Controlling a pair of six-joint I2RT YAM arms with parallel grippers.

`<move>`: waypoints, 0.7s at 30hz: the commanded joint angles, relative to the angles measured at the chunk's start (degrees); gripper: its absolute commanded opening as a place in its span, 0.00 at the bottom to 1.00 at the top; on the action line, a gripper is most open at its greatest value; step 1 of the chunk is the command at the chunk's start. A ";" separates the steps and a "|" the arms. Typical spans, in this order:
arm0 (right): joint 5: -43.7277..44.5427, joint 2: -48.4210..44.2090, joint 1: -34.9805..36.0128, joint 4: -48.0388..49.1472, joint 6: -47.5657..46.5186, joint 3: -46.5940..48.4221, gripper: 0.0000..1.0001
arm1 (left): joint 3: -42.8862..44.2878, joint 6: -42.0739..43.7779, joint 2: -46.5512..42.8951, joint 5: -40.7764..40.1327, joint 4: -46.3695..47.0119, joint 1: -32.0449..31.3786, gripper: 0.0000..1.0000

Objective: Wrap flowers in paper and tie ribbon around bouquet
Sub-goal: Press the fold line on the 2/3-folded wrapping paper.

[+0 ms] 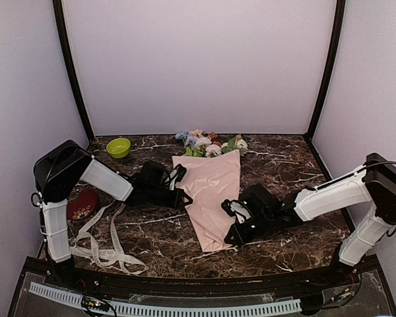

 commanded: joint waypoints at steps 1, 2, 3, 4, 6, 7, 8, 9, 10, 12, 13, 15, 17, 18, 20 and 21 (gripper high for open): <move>1.58 -4.57 1.78 -6.02 3.24 -6.76 0.06 | 1.44 0.67 -0.02 -0.53 -0.50 0.22 0.00; 2.29 -6.04 1.78 -7.44 3.18 -6.85 0.06 | 1.38 0.68 0.00 -0.30 -0.47 0.15 0.00; 2.90 -7.22 1.78 -9.33 2.80 -6.33 0.06 | 1.43 0.68 0.02 -0.06 -0.46 0.22 0.00; 3.47 -8.52 1.74 -11.26 2.26 -5.69 0.06 | 1.35 0.72 0.02 0.22 -0.42 0.17 0.00; 5.26 -11.21 1.58 -14.56 1.39 -3.90 0.09 | 1.15 1.06 0.09 0.17 0.00 0.13 0.00; 6.25 -12.62 1.22 -15.51 1.10 -3.02 0.11 | 1.19 1.19 0.15 -0.14 0.01 0.14 0.00; 6.71 -13.82 0.53 -15.70 1.08 -2.25 0.13 | 1.14 1.14 0.26 -0.49 -0.21 0.08 0.00; 6.09 -14.77 -0.25 -15.42 1.34 -1.49 0.16 | 1.17 1.06 0.29 -0.73 -0.42 0.12 0.00; 5.15 -15.47 -1.07 -14.37 1.82 -0.95 0.21 | 1.14 0.91 0.24 -0.85 -0.60 0.12 0.00; 3.02 -15.96 -2.04 -11.00 3.25 0.05 0.31 | 0.93 0.54 0.20 -0.82 -0.37 0.12 0.00; 2.53 -15.76 -2.49 -9.54 4.19 0.56 0.38 | 0.73 0.40 0.20 -1.04 -0.19 0.09 0.00; 2.14 -14.39 -3.76 -7.69 7.21 1.18 0.50 | 0.34 0.18 0.16 -1.11 -0.10 0.16 0.00; -0.17 -12.54 -5.63 -4.89 10.87 0.66 0.59 | 0.01 -0.16 -0.01 -0.79 -0.09 0.10 0.00; -1.20 -12.07 -6.61 -2.50 12.79 -0.31 0.62 | -0.15 -0.19 -0.06 -0.61 0.09 0.10 0.00; -1.94 -11.33 -8.51 2.80 16.24 -2.92 0.73 | -0.61 -0.19 -0.11 -0.84 0.36 0.14 0.00; -2.01 -10.74 -9.42 5.12 17.63 -4.27 0.77 | -0.78 -0.24 -0.11 -0.99 0.41 0.12 0.00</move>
